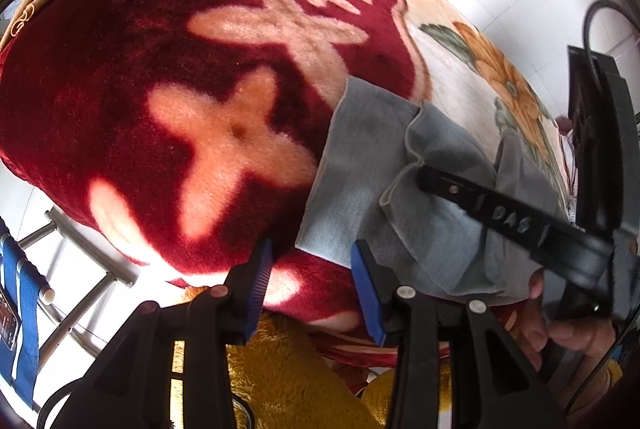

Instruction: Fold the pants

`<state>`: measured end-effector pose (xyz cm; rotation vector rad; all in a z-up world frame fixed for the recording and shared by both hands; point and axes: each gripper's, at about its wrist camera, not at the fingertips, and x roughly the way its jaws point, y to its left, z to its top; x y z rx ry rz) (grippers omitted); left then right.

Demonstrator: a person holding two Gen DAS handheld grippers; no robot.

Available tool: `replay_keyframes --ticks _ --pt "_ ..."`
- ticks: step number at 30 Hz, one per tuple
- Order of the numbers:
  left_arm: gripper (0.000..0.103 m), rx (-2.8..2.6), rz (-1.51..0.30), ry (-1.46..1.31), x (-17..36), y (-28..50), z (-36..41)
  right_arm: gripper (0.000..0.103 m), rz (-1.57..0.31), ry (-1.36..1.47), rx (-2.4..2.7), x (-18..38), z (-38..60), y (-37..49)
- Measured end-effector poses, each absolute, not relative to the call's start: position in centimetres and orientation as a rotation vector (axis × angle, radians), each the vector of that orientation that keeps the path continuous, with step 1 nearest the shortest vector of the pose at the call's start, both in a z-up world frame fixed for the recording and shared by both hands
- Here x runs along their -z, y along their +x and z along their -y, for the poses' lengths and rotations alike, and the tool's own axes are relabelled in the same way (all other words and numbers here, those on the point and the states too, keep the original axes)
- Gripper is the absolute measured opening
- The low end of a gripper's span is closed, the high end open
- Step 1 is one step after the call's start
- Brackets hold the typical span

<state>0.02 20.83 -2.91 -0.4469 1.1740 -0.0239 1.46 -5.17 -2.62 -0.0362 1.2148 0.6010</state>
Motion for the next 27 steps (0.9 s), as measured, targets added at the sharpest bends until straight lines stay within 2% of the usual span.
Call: replay_keyframes --ticks 14,27 --pt "0.043 -0.009 -1.134 -0.429 0.9 0.1 -21.1 0.003 -1.008 0.358 -0.796 -5.6 15.2 1.0" --pt "0.043 0.042 -1.113 -0.417 1.0 5.6 -20.3 0.003 -0.943 0.575 -0.666 -5.7 25.3 1.5"
